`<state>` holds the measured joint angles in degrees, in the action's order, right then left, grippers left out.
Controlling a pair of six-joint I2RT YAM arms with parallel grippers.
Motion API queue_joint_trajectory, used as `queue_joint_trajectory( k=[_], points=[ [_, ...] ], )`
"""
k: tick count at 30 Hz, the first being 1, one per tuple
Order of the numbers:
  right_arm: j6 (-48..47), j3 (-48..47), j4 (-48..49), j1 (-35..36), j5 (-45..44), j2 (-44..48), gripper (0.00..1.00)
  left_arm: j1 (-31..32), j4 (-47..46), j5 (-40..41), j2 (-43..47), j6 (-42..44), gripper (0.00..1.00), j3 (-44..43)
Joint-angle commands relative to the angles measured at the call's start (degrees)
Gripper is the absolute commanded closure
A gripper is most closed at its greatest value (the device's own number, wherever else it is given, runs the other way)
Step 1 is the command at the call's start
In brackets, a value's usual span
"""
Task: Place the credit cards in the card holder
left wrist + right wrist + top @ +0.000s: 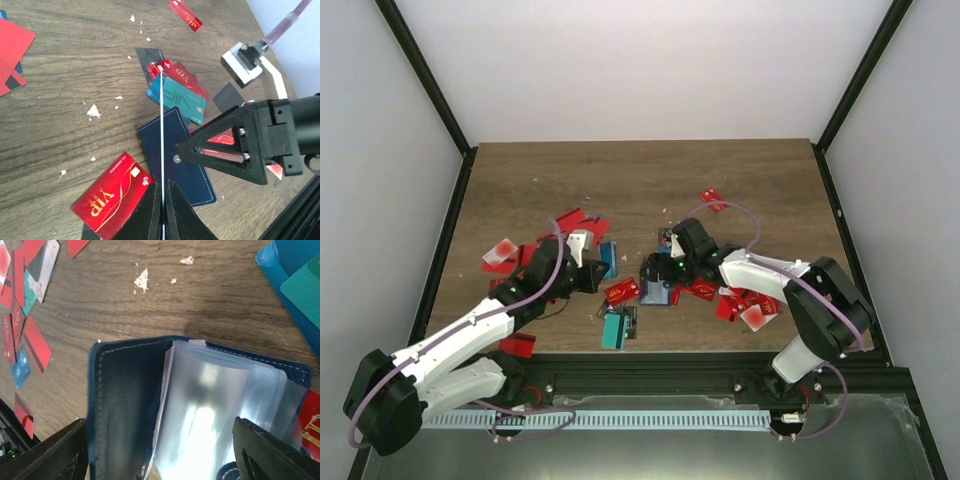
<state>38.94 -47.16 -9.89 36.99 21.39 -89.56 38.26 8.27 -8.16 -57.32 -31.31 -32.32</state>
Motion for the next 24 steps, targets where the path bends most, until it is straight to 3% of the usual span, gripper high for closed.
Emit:
queue_joint_trajectory(
  k=[1, 9, 24],
  points=[
    [-1.2, -1.4, 1.4, 0.2, -0.5, -1.7, 0.21, -0.2, -0.8, -1.1, 1.9, 0.8, 0.96, 0.9],
    [-1.1, -0.4, 3.9, 0.2, 2.3, -4.3, 0.21, -0.2, -0.3, -1.8, 3.2, 0.1, 0.96, 2.2],
    [1.7, 0.3, 14.2, 0.2, 16.7, -3.7, 0.2, -0.2, 0.1, -3.9, 6.5, -0.1, 0.96, 4.6]
  ],
)
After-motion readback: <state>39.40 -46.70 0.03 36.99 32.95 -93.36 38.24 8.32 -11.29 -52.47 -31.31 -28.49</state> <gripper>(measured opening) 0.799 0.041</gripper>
